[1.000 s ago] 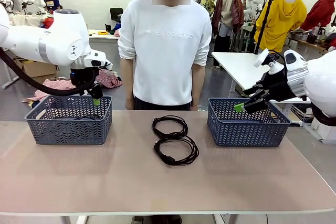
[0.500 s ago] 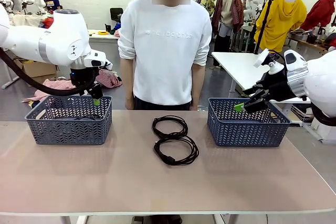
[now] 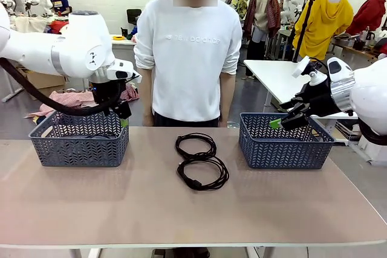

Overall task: Organize the cables according to human instructions.
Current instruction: Pick up a bundle of cables and place it in the basket indicated by the human.

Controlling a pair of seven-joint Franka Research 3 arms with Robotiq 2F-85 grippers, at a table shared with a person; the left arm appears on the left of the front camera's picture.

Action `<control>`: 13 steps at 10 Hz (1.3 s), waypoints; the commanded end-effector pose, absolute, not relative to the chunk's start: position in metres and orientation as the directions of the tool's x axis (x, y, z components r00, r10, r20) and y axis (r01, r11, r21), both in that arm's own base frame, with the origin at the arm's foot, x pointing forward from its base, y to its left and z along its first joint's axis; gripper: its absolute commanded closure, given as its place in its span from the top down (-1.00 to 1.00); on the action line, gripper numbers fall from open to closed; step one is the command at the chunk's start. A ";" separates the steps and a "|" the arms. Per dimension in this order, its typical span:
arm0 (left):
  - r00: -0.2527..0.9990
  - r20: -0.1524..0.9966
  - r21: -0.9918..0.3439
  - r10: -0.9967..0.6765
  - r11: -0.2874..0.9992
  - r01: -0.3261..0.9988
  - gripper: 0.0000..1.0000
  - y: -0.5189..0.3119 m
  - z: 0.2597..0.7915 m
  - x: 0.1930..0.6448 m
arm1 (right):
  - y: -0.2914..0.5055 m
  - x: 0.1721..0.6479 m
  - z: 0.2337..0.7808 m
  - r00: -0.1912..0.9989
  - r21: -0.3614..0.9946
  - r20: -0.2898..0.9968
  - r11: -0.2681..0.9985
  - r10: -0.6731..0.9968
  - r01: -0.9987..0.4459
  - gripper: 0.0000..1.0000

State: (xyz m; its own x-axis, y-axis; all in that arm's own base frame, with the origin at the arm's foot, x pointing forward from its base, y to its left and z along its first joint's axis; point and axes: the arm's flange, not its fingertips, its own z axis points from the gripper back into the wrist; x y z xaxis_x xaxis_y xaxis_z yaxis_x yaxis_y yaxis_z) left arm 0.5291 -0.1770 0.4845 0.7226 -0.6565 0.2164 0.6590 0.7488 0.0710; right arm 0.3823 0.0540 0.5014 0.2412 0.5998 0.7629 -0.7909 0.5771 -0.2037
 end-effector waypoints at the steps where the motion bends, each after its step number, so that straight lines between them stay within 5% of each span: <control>1: 0.715 0.217 0.012 -0.665 0.734 0.679 1.00 -0.174 0.478 0.488 | 0.053 0.384 0.500 0.235 -0.205 0.766 0.575 0.598 -0.792 1.00; 6: 0.728 0.212 -0.034 -0.652 0.739 0.672 1.00 -0.182 0.447 0.424 | 0.053 0.384 0.500 0.235 -0.205 0.766 0.575 0.598 -0.792 1.00; 13: 0.729 0.181 -0.023 -0.660 0.739 0.674 1.00 -0.187 0.444 0.426 | 0.053 0.384 0.500 0.235 -0.205 0.766 0.575 0.598 -0.792 1.00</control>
State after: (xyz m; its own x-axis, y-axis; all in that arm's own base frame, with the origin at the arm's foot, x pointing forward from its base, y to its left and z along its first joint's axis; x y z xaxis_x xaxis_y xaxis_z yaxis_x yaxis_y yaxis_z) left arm 0.4238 -0.1868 0.4417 0.7271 -0.6601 0.1889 0.6748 0.7377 -0.0198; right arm 0.3823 0.0540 0.5014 0.2413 0.5999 0.7628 -0.7909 0.5771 -0.2037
